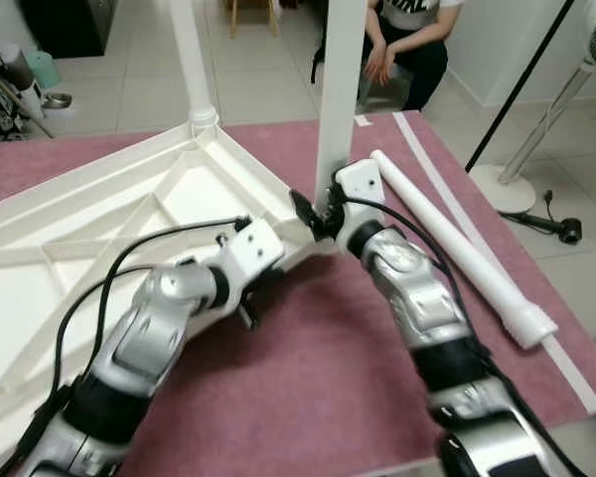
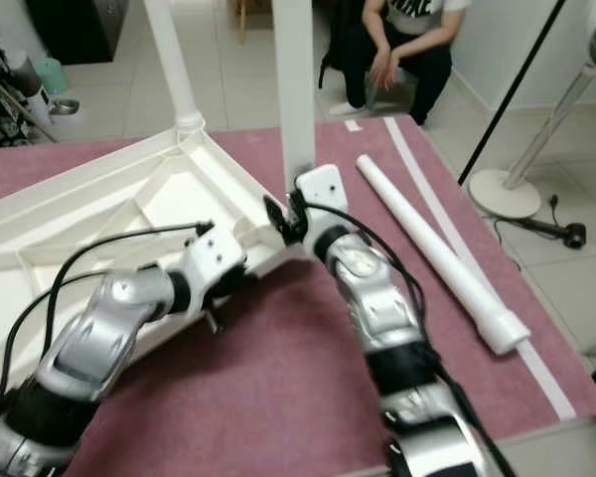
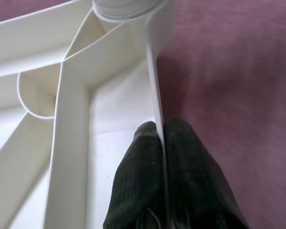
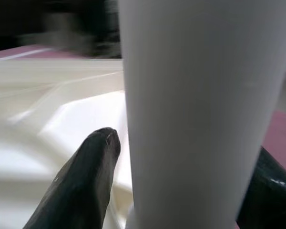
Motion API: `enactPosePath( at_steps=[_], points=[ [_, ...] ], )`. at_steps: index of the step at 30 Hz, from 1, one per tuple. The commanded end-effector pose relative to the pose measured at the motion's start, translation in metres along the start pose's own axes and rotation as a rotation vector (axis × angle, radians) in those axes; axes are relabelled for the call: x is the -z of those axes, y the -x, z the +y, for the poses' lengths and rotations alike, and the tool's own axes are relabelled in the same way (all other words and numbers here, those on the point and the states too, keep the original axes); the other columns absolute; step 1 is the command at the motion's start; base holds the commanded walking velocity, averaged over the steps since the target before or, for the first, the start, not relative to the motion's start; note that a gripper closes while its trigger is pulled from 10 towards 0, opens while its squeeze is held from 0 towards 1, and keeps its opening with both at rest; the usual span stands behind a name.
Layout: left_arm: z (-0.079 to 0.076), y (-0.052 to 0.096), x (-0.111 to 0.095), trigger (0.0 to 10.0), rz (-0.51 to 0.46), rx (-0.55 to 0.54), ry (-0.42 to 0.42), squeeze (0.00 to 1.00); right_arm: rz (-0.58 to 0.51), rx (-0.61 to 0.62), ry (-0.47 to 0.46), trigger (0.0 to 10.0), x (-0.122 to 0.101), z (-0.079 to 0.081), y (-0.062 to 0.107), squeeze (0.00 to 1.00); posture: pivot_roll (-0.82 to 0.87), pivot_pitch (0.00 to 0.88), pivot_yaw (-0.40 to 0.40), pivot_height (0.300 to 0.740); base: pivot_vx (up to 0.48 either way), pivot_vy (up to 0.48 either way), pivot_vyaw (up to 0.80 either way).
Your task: Building children table
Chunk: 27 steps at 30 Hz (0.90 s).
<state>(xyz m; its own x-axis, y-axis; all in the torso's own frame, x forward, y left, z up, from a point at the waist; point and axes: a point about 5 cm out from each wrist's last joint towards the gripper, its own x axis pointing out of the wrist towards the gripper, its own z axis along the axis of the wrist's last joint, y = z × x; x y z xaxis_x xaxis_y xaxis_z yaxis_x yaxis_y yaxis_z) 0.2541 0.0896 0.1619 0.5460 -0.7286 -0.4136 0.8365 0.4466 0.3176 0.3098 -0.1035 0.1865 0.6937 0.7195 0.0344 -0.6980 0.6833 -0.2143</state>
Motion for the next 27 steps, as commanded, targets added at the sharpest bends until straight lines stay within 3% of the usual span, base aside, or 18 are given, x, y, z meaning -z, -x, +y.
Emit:
enactPosePath(
  at_steps=[1, 6, 12, 13, 14, 15, 16, 18, 20, 25, 27],
  points=[
    [-0.004, 0.021, -0.037, 10.0, -0.191, 0.046, -0.189, 0.00, 0.008, -0.303, -0.048, 10.0, 0.002, 0.031, 0.002, 0.00, 0.11, 0.000, 0.012, 0.740, 0.000, 0.000, 0.00],
    [-0.009, 0.041, -0.023, 10.0, -0.165, 0.131, -0.200, 0.00, 0.059, -0.478, -0.056, 10.0, 0.005, 0.028, 0.024, 0.00, 0.12, 0.000, 0.008, 0.740, 0.000, 0.000, 0.00],
    [-0.012, 0.044, -0.018, 10.0, -0.152, 0.157, -0.200, 0.00, 0.080, -0.511, -0.056, 10.0, 0.008, 0.026, 0.025, 0.00, 0.12, 0.000, 0.007, 0.740, 0.000, 0.000, 0.00],
    [-0.013, 0.041, -0.015, 10.0, -0.144, 0.159, -0.202, 0.00, 0.078, -0.525, -0.067, 9.0, 0.009, 0.028, 0.023, 0.00, 0.12, 0.000, 0.007, 0.740, 0.000, 0.000, 0.00],
    [-0.014, 0.038, -0.012, 10.0, -0.132, 0.148, -0.195, 0.00, 0.079, -0.534, -0.074, 5.8, 0.011, 0.030, 0.020, 0.00, 0.12, 0.000, 0.007, 0.740, 0.000, 0.000, 0.00],
    [-0.014, 0.038, -0.012, 10.0, -0.132, 0.148, -0.195, 0.00, 0.079, -0.534, -0.074, 5.8, 0.011, 0.030, 0.020, 0.00, 0.12, 0.000, 0.007, 0.740, 0.000, 0.000, 0.00],
    [-0.015, 0.033, -0.007, 10.0, -0.118, 0.130, -0.187, 0.00, 0.084, -0.531, -0.082, 0.0, 0.014, 0.033, 0.017, 0.00, 0.12, 0.000, 0.007, 0.740, 0.000, 0.000, 0.00],
    [-0.015, 0.033, -0.007, 10.0, -0.118, 0.130, -0.187, 0.00, 0.084, -0.531, -0.082, 0.0, 0.014, 0.033, 0.017, 0.00, 0.12, 0.000, 0.007, 0.740, 0.000, 0.000, 0.00],
    [-0.013, 0.016, 0.008, 10.0, -0.049, 0.036, -0.173, 0.00, 0.116, -0.455, -0.090, 0.0, 0.027, 0.038, 0.006, 0.00, 0.11, 0.000, 0.007, 0.740, 0.000, 0.000, 0.00],
    [-0.007, 0.003, 0.017, 10.0, -0.007, -0.067, -0.156, 0.00, 0.159, -0.368, -0.102, 0.0, 0.041, 0.043, -0.002, 0.00, 0.11, 0.000, 0.000, 0.740, 0.000, 0.000, 0.00],
    [0.004, -0.007, 0.017, 10.0, 0.014, -0.194, -0.138, 0.00, 0.175, -0.264, -0.113, 0.0, 0.050, 0.050, -0.010, 0.00, 0.12, 0.000, 0.000, 0.740, 0.000, 0.000, 0.00]
  ],
)
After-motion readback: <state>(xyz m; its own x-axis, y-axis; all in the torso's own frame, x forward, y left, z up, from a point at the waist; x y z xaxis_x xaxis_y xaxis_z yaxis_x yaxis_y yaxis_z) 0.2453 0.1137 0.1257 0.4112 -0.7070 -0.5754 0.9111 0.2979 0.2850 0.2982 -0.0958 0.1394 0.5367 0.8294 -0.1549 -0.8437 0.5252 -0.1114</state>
